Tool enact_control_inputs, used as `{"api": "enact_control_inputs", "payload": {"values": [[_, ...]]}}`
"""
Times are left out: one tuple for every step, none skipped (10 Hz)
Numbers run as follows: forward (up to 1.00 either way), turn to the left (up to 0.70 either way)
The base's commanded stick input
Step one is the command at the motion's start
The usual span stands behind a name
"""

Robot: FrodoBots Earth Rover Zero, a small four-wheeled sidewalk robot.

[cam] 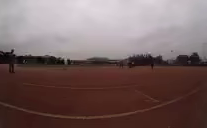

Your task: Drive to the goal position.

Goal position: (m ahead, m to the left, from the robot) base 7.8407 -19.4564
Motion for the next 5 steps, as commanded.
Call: {"api": "enact_control_inputs", "payload": {"values": [[0.00,0.00],[0.70,-0.35],[0.70,-0.35],[0.70,-0.35],[0.70,-0.35]]}}
